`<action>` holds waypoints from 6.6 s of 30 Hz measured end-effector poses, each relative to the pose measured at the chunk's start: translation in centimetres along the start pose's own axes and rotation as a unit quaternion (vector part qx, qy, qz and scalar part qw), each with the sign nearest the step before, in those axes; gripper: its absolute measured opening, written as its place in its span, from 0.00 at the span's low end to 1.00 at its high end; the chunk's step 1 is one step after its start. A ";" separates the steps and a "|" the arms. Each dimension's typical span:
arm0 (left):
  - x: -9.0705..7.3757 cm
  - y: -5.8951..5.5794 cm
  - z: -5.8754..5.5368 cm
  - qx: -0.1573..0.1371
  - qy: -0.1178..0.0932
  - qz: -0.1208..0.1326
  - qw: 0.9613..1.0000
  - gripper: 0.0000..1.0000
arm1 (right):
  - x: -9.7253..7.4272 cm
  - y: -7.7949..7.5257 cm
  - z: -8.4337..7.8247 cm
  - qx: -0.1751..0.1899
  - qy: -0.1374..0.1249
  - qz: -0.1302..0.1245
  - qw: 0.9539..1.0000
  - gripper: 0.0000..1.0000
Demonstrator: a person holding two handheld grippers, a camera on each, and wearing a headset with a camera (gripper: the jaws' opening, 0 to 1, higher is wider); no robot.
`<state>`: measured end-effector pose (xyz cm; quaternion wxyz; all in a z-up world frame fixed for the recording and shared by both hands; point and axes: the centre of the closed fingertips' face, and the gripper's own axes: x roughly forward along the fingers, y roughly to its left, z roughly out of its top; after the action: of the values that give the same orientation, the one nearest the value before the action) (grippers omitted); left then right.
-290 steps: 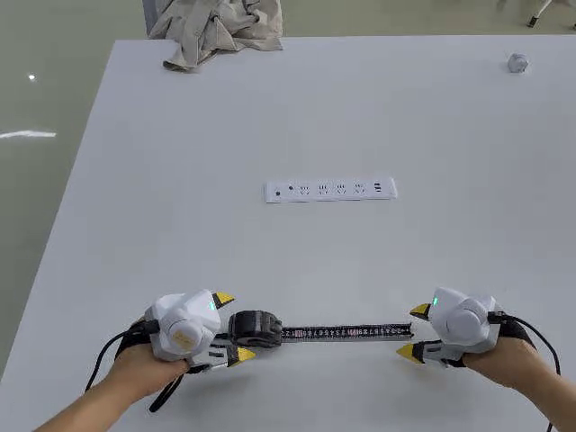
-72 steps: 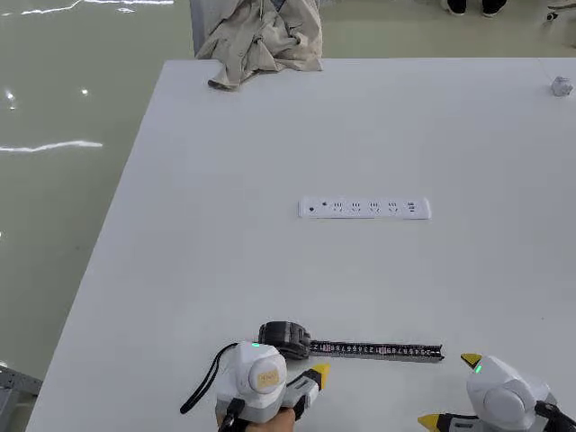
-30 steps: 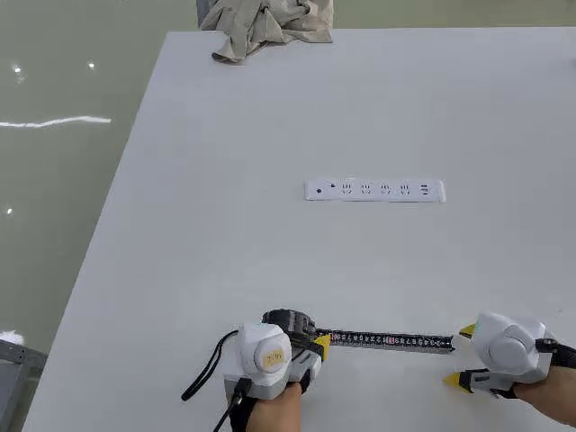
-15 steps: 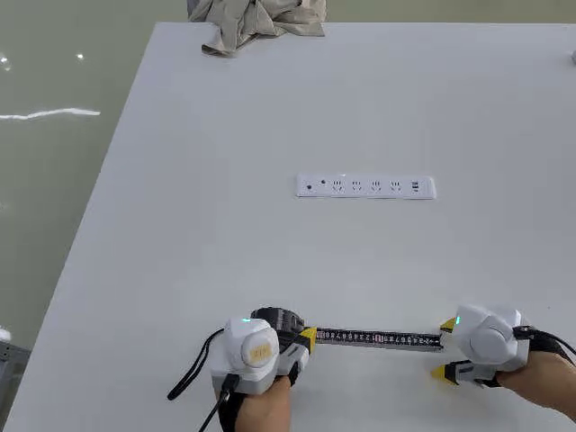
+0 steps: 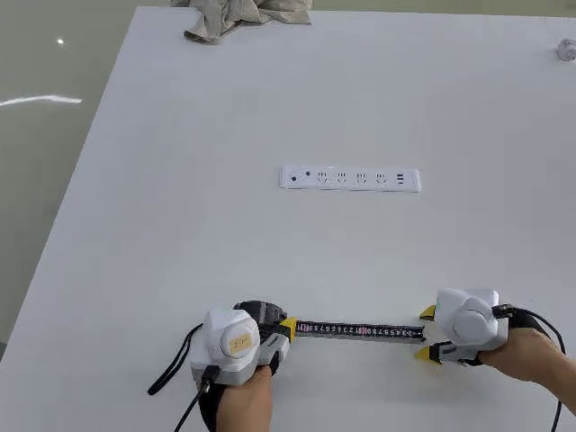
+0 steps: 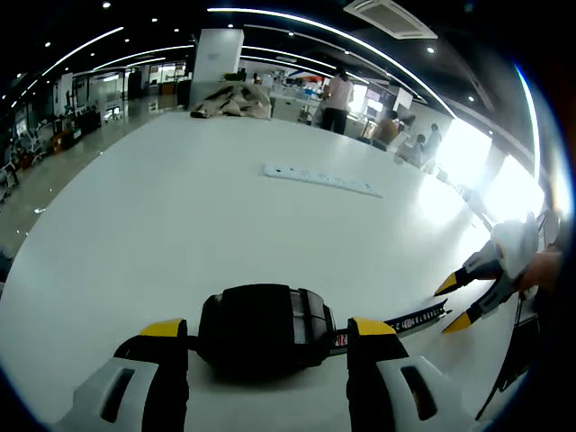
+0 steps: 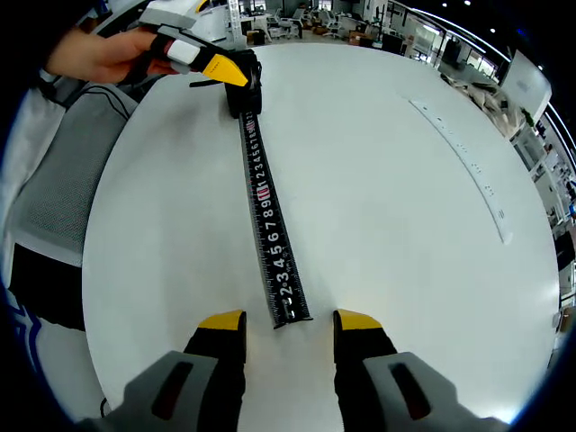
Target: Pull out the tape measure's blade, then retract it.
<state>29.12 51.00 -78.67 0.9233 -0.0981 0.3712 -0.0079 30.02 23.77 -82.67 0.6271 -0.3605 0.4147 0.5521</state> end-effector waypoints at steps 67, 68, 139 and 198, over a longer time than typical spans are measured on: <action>0.8 0.1 -0.6 0.003 -0.013 0.017 1.000 0.62 | 0.2 0.4 0.7 -0.084 -0.002 0.022 0.996 0.14; 0.8 0.1 -0.6 0.005 -0.013 0.017 1.000 0.61 | 0.2 0.4 0.7 -0.087 -0.001 0.022 0.996 0.13; 0.9 0.1 -0.7 0.006 -0.004 0.010 1.000 0.61 | 2.6 1.4 6.6 -0.129 -0.045 0.003 0.991 0.13; 0.8 0.1 -0.7 0.005 0.002 0.010 1.000 0.61 | 5.4 3.0 13.1 -0.139 -0.084 0.006 0.987 0.13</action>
<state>29.24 50.90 -79.77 0.9231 -0.0899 0.3738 -0.0010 28.91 38.21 -82.38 0.5999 -0.3942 0.2822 0.6364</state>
